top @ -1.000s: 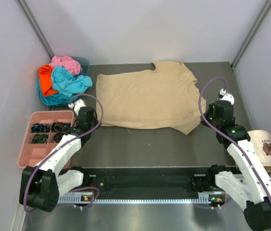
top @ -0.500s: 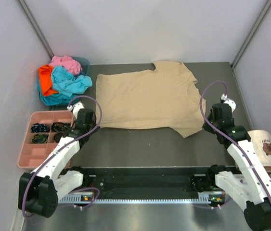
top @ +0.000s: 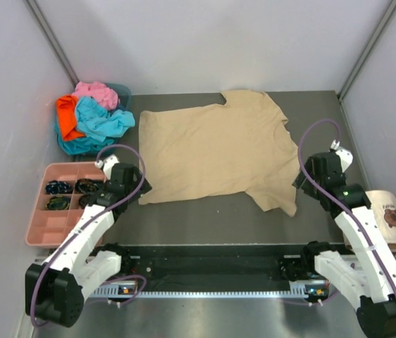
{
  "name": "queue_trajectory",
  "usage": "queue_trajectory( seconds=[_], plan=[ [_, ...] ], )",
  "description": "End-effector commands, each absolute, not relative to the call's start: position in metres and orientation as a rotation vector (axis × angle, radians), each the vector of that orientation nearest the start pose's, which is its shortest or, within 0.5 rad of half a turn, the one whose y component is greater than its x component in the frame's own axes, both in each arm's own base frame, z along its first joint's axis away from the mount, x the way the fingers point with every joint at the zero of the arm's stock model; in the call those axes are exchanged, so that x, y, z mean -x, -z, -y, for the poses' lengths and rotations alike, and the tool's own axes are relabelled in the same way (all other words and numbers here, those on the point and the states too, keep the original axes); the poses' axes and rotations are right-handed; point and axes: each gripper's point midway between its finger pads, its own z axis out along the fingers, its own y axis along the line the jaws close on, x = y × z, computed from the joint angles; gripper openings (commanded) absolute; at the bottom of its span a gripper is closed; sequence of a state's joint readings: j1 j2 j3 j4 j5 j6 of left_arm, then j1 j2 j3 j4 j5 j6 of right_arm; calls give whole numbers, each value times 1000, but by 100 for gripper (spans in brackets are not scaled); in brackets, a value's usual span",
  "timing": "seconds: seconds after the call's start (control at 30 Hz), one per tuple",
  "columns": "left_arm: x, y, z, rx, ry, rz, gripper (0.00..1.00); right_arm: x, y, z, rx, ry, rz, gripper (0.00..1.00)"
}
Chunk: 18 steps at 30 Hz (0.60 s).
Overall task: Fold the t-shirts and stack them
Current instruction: Flatten out the tshirt
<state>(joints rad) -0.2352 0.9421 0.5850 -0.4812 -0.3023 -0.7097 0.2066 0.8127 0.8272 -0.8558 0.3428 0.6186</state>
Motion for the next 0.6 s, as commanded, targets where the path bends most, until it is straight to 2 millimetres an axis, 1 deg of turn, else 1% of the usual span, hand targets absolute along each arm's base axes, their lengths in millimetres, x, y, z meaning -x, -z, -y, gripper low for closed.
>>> queue_trajectory(
  seconds=[0.0,0.07,0.1,0.13,0.17,0.2,0.27,0.3,0.37,0.4,0.43,0.5,0.53,0.57],
  plan=[
    [-253,-104,29,744,89,-2213,99,-227,-176,-3,-671,42,-2203,78],
    [-257,-118,28,750,103,-2173,99,-231,-187,2,-685,58,-2153,80],
    [-261,-133,27,753,114,-2124,99,-233,-190,4,-684,65,-2138,81],
    [-264,-141,26,751,116,-2101,99,-236,-196,7,-687,76,-2114,81],
    [-270,-154,25,747,129,-2061,99,-238,-197,7,-686,83,-2107,81],
    [-273,-162,22,733,111,-2035,99,-244,-201,7,-679,81,-2089,81],
    [-280,-173,21,715,105,-2002,99,-250,-197,7,-674,92,-2096,81],
    [-288,-176,22,689,106,-1990,99,-255,-196,5,-665,83,-2095,81],
    [-296,-176,28,667,130,-1999,99,-258,-187,-2,-649,55,-2125,81],
    [-304,-175,33,649,147,-1995,99,-260,-182,-5,-642,47,-2138,81],
    [-306,-172,40,627,180,-2010,99,-263,-175,-9,-634,24,-2145,81],
    [-313,-161,45,604,196,-2026,99,-267,-168,-10,-636,22,-2151,81],
    [-320,-163,49,593,218,-2006,99,-271,-166,-9,-643,30,-2138,81],
    [-323,-160,50,586,217,-2006,99,-274,-166,-9,-647,32,-2129,81]
  ],
)
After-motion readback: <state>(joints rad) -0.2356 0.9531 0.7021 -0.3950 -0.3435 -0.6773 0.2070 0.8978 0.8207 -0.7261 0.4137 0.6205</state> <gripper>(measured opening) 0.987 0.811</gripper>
